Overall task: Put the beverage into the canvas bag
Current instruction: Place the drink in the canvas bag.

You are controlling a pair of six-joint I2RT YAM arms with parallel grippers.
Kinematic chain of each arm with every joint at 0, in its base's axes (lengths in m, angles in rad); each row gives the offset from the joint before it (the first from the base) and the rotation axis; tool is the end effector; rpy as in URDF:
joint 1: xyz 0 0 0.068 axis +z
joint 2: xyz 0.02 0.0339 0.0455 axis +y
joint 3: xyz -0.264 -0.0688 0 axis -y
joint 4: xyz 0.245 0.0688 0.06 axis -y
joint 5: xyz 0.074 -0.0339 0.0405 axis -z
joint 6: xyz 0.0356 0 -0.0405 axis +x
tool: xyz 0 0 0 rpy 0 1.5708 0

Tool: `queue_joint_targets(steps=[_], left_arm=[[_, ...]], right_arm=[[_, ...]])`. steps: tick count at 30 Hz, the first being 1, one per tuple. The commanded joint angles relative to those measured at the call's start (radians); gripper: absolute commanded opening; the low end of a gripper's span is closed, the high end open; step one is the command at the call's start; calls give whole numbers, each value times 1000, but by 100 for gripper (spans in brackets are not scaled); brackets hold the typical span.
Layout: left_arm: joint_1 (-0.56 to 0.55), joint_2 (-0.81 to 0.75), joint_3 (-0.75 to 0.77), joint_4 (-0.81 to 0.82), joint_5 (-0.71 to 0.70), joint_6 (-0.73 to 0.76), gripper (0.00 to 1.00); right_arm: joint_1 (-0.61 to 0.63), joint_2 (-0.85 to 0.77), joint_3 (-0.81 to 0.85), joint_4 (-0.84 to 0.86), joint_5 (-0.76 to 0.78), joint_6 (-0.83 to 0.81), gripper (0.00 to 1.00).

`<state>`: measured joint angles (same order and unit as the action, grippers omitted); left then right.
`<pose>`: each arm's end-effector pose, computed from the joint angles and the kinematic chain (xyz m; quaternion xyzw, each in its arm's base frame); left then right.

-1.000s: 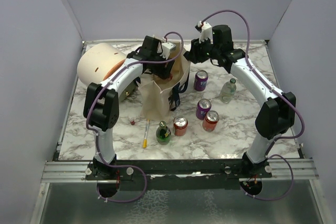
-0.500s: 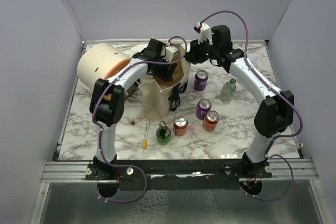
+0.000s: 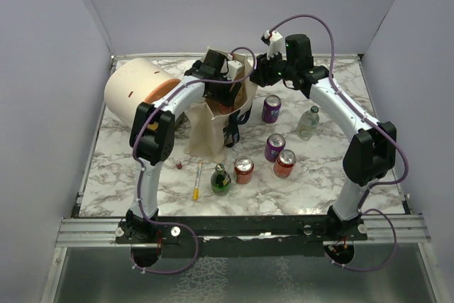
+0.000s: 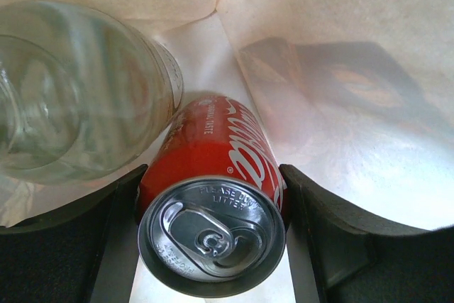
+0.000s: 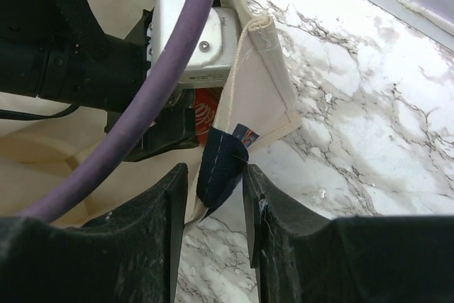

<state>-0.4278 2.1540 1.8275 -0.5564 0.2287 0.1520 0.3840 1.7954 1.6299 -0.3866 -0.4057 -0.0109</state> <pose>0.4386 -0.2088 0.2282 0.3042 0.8853 -0.1524 0.3171 0.3853 0.1708 0.3337 -0.2641 0.8193 0.2614 0.4367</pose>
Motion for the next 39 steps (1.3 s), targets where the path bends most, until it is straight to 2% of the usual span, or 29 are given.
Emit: queue_joint_targets(steps=[1,7,21,25,39], left_arm=[[11,40,42,34,-69,-17,39],[11,25,49,42,-46,-36,53],[11,45,112,1,-14,-95,70],[11,50,131,-1,-15,-105,79],[11,7,125,-12,-25,-110,85]], right_arm=[[0,27,-3,-2,-27,-18,36],[0,31,0,-3,-35,-29,36],[0,39,2,4,-60,-21,36],[-1,37,2,-1,-72,-27,37],[-1,34,4,-29,-102,-102,37]])
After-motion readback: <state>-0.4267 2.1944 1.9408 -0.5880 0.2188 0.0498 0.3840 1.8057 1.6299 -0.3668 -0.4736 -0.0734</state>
